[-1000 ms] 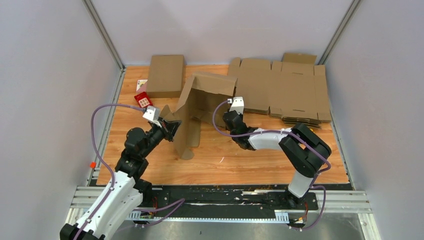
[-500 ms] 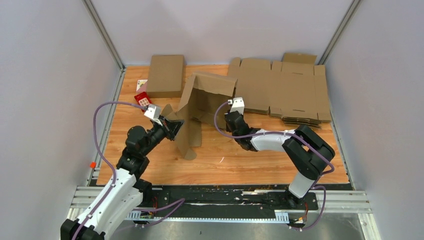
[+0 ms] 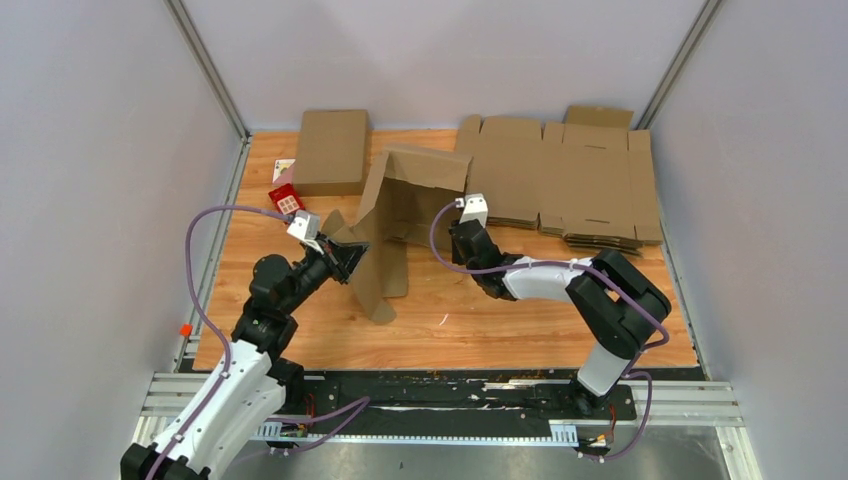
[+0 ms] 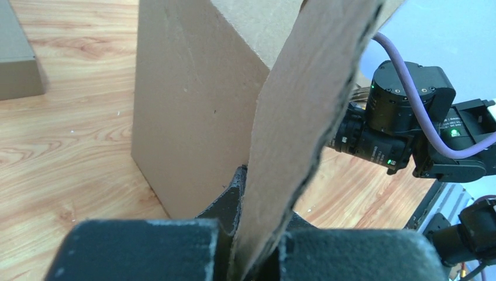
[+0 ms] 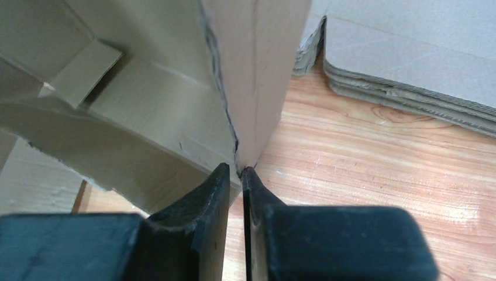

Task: Fold the paper box

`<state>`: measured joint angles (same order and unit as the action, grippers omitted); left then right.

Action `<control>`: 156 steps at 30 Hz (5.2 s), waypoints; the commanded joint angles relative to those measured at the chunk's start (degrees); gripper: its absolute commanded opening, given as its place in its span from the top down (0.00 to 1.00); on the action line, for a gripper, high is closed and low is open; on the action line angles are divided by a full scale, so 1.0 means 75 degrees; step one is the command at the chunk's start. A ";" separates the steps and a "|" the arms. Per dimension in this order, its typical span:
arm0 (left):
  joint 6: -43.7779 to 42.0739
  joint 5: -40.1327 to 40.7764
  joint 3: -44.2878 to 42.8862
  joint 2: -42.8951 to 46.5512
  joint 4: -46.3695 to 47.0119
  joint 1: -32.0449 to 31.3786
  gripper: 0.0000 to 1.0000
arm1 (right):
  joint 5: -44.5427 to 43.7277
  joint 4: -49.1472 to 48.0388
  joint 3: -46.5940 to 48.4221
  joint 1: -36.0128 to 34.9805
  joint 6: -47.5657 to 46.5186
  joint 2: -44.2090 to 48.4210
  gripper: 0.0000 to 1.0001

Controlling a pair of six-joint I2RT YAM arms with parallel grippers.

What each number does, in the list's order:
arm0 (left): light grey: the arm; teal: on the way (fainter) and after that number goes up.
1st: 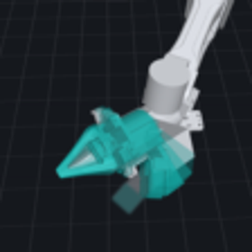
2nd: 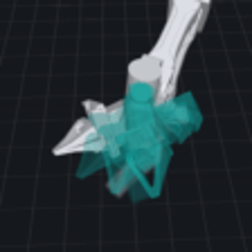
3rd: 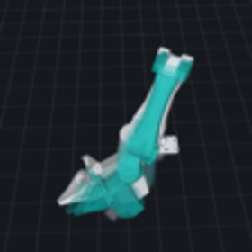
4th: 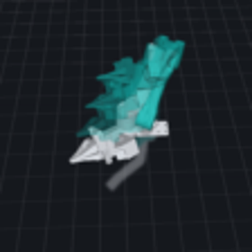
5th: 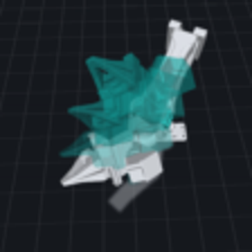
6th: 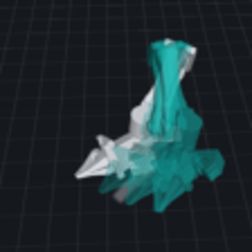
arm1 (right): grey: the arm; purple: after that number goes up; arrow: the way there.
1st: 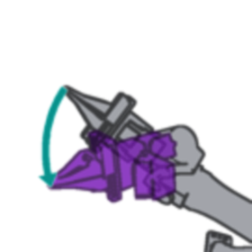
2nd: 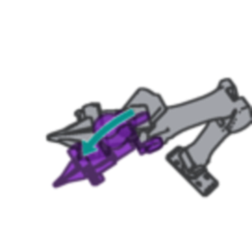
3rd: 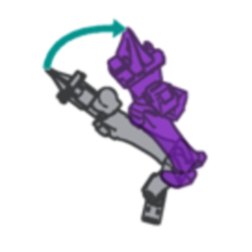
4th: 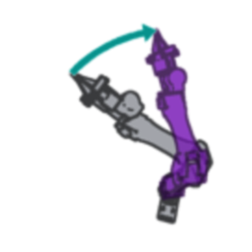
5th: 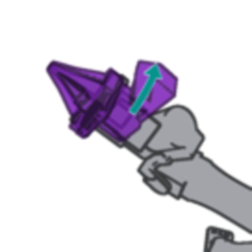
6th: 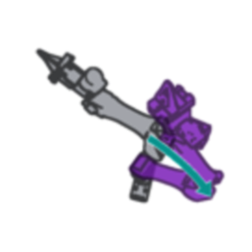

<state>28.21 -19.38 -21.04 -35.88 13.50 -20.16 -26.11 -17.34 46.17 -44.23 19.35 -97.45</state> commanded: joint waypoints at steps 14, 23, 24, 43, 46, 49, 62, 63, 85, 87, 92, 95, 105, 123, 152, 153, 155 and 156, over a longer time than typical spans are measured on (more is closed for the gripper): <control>-0.0557 -0.0011 -0.0348 0.0012 -0.1505 -0.0055 1.00 | 0.0677 0.0123 -0.0052 0.0233 -0.0655 0.0228 0.78; -0.0638 -0.0012 -0.0453 -0.0337 -0.1368 -0.0054 1.00 | 0.1523 0.0205 0.0126 0.0801 -0.0662 0.0241 0.70; -0.0633 -0.0001 -0.0453 -0.0396 -0.1324 -0.0054 1.00 | 0.1524 0.0221 0.0144 0.0838 -0.0644 0.0249 0.70; -0.0609 -0.0043 -0.0535 -0.0830 -0.0963 -0.0054 1.00 | 0.1616 0.0257 -0.0595 0.1262 -0.0732 0.2090 0.24; -0.0597 -0.0035 -0.0547 -0.0838 -0.0947 -0.0054 1.00 | 0.1885 -0.0099 -0.1036 0.1652 -0.0637 0.2529 0.08; -0.0589 -0.0031 -0.0547 -0.0832 -0.0942 -0.0054 1.00 | 0.2485 -0.0321 -0.1276 0.2293 -0.0630 0.2710 0.00; -0.0538 -0.0171 -0.0567 -0.0948 -0.0775 -0.0054 1.00 | 0.5583 -0.2130 -0.0226 0.3147 -0.1812 0.0526 0.00; -0.0544 -0.0171 -0.0570 -0.0956 -0.0776 -0.0054 1.00 | 0.5648 -0.2037 -0.0039 0.3154 -0.1818 0.0364 0.00; -0.0475 -0.0403 -0.0603 -0.1059 -0.0727 -0.0057 1.00 | 0.7249 -0.1818 -0.0522 0.2897 -0.2403 0.0366 0.00; -0.0389 -0.0525 -0.0614 -0.0981 -0.0780 -0.0055 1.00 | 0.7078 -0.1791 -0.0703 0.2789 -0.2439 0.0540 0.00; -0.0165 -0.0604 -0.0732 -0.0359 -0.1412 -0.0054 1.00 | 0.6711 -0.2003 -0.1276 0.2613 -0.2175 0.1239 0.00; -0.0078 -0.0535 -0.0776 0.0059 -0.1758 -0.0054 1.00 | 0.6499 -0.1931 -0.1437 0.2456 -0.2266 0.1632 0.00; -0.0357 -0.0194 -0.0906 -0.0412 -0.1835 -0.0054 1.00 | 0.6303 -0.1686 -0.0796 0.2373 -0.2899 0.0898 0.00; -0.0459 -0.0252 -0.0922 -0.1086 -0.1153 -0.0054 1.00 | 0.5199 -0.0869 -0.0278 0.2143 -0.3880 0.0324 0.00; -0.0358 -0.0209 -0.0825 -0.1426 -0.0863 -0.0054 1.00 | 0.1082 0.0111 0.1000 0.1544 -0.2321 -0.1072 0.29; -0.0334 -0.0212 -0.0819 -0.1415 -0.0862 -0.0054 1.00 | 0.0758 0.0202 0.1092 0.1370 -0.2254 -0.1196 0.29; -0.0316 -0.0205 -0.0785 -0.1391 -0.0885 -0.0054 1.00 | 0.0151 0.0400 0.1268 0.1094 -0.2195 -0.1496 0.29; -0.0299 -0.0205 -0.0773 -0.1366 -0.0915 -0.0054 1.00 | -0.0134 0.0519 0.1387 0.0971 -0.2181 -0.1654 0.29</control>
<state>24.25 -20.45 -27.49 -45.50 11.81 -20.23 -16.60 -19.31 53.39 -33.34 -0.36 -105.14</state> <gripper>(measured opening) 0.008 0.715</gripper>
